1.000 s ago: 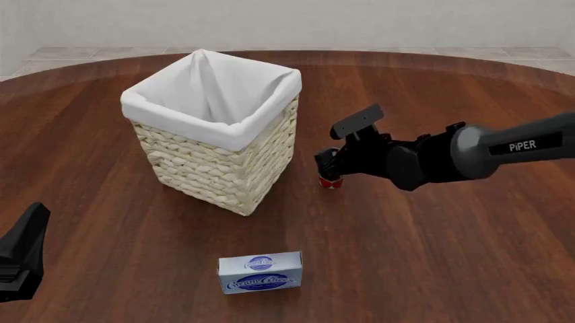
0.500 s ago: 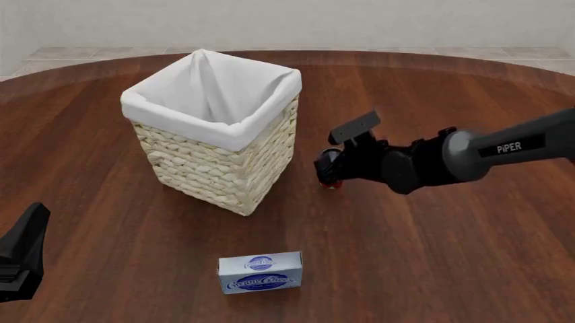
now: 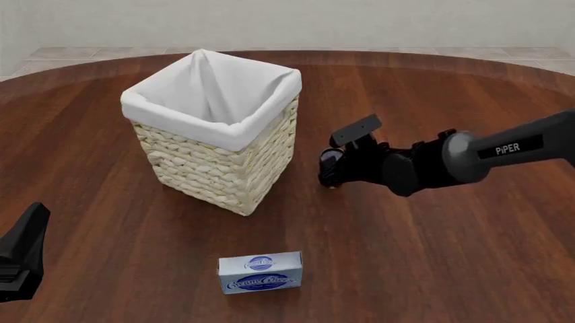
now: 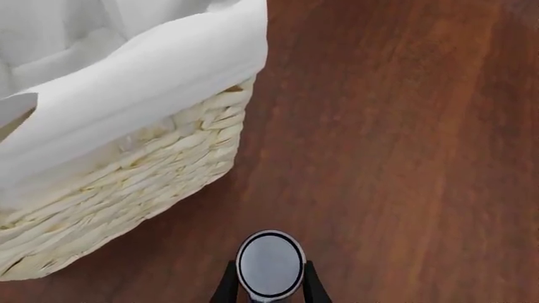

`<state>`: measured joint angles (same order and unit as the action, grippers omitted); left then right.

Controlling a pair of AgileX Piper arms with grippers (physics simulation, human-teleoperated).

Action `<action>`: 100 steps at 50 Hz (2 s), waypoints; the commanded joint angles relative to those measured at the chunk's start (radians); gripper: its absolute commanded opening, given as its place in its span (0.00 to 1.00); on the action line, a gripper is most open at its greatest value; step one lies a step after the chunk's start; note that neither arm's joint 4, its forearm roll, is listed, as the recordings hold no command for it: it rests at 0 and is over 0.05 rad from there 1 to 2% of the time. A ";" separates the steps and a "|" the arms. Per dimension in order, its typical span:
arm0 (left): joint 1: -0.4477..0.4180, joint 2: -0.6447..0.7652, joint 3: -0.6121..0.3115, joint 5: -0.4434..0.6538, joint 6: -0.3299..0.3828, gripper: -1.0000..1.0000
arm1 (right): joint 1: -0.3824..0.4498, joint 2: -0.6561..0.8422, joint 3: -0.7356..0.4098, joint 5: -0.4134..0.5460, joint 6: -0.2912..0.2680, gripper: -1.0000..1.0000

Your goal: Pick up the tomato sauce, and put it in the basket.

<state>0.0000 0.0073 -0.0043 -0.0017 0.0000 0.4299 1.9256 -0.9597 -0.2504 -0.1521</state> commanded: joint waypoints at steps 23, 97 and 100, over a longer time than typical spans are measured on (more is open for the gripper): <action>0.000 0.000 0.000 0.000 0.000 1.00 | -0.008 -0.098 0.036 0.021 -0.003 0.00; 0.000 0.000 0.000 0.000 0.000 1.00 | 0.071 -0.465 -0.182 0.481 -0.126 0.00; 0.000 0.000 0.000 0.000 0.000 1.00 | 0.075 -0.471 -0.199 0.500 -0.133 0.00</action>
<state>0.0000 0.0073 -0.0043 -0.0017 0.0000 0.5003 1.4867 -1.1181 0.1935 -0.2838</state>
